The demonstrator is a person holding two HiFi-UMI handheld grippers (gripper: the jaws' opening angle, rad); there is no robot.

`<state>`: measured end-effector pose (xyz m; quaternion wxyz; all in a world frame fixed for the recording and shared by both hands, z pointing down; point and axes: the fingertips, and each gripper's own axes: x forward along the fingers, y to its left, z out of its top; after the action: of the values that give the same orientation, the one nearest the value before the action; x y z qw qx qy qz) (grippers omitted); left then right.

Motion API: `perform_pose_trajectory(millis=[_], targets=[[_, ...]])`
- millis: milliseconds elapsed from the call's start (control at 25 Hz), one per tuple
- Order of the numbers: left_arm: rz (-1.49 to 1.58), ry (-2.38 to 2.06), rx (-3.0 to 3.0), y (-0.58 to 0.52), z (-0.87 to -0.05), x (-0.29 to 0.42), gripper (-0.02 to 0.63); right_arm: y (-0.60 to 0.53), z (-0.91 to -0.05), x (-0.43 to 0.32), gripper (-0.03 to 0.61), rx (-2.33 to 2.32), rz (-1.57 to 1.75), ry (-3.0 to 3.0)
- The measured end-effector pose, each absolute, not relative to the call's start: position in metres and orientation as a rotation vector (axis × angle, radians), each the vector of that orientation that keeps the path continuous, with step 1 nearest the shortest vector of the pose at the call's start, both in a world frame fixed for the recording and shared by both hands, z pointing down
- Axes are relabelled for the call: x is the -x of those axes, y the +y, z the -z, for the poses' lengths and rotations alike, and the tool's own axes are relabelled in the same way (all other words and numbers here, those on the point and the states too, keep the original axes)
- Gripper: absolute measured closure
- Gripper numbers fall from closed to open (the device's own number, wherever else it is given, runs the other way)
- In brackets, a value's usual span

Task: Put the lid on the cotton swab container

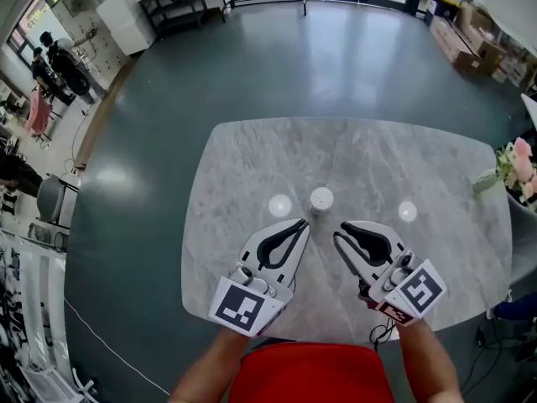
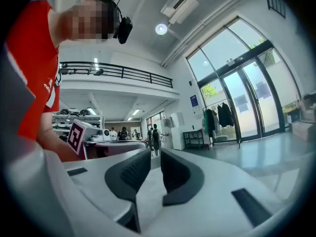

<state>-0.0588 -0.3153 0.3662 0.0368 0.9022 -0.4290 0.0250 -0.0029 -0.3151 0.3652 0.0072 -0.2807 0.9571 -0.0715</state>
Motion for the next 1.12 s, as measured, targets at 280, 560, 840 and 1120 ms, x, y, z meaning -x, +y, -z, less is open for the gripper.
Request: perform_pose_trajectory(millis=[280,560,840,1120], targets=[[-0.113,-1.313,-2.809,-0.277,-0.351,0.052,0.595,-0.280,-0.342,-0.005,0.560,0.925,0.112,2.946],[-0.104,-1.296,-2.815,-0.261,-0.348,0.048,0.597,-0.254,-0.339,-0.007,0.561,0.956,0.126,2.898],[-0.087,-1.262,-2.824,-0.260,-0.346,0.036,0.595,-0.249,-0.335,-0.011,0.561,0.954,0.126,2.893],[-0.075,-1.254,-2.830,-0.262,-0.346,0.028,0.595,-0.249,-0.335,-0.016,0.561,0.943,0.124,2.900]])
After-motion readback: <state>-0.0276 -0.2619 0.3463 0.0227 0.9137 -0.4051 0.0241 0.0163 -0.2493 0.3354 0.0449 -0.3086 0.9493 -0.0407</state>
